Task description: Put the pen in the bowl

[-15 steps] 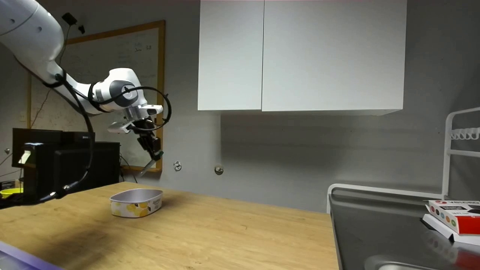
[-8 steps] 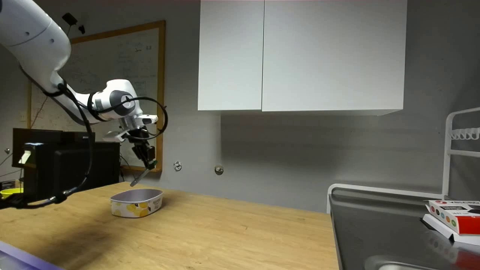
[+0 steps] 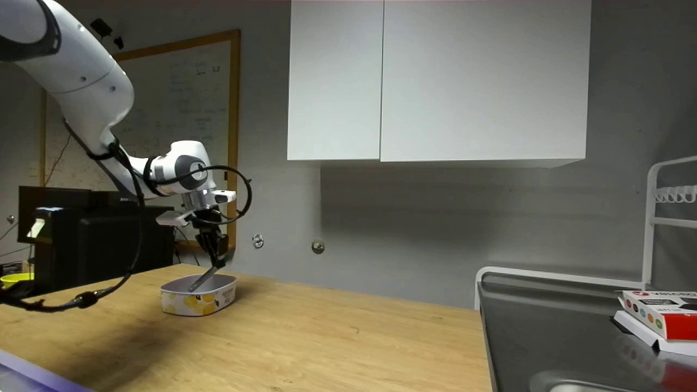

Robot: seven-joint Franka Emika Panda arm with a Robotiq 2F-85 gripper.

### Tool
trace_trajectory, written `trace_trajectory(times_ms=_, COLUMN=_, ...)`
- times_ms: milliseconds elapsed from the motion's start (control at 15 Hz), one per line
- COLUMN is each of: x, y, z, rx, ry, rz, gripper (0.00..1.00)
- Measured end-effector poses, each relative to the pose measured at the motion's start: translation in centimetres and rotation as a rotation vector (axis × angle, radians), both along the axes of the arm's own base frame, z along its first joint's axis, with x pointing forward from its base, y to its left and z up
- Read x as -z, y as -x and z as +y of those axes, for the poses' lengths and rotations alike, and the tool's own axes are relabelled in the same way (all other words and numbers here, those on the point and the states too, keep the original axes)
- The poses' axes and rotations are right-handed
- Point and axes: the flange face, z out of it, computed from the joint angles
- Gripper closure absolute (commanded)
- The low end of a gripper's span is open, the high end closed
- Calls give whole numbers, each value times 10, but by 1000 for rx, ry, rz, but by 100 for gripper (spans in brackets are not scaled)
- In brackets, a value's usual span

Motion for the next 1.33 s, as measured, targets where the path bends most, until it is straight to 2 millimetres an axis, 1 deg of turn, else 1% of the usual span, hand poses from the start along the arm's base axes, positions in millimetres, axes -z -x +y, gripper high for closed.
trace_trajectory(times_ms=67, x=7, y=-4, z=1, rx=-1, ry=3, rz=12, gripper=49)
trace_trajectory(times_ms=133, x=13, y=-7, z=1, rx=-1, ry=8, rz=23, gripper=49)
trace_trajectory(times_ms=333, x=25, y=-14, z=3, rx=-4, ry=34, rz=53, gripper=28)
trace_trajectory(times_ms=400, x=27, y=-15, z=5, rx=-8, ry=44, rz=62, gripper=19)
trace_trajectory(times_ms=600, x=25, y=-18, z=11, rx=-21, ry=60, rz=74, gripper=0)
trace_trajectory(times_ms=800, x=20, y=-18, z=19, rx=-33, ry=69, rz=76, gripper=0)
trace_trajectory(times_ms=933, x=13, y=-15, z=22, rx=-38, ry=72, rz=73, gripper=0)
trace_trajectory(times_ms=1133, x=-10, y=-5, z=19, rx=-54, ry=66, rz=82, gripper=0)
trace_trajectory(times_ms=1333, x=-39, y=15, z=8, rx=-102, ry=12, rz=106, gripper=0)
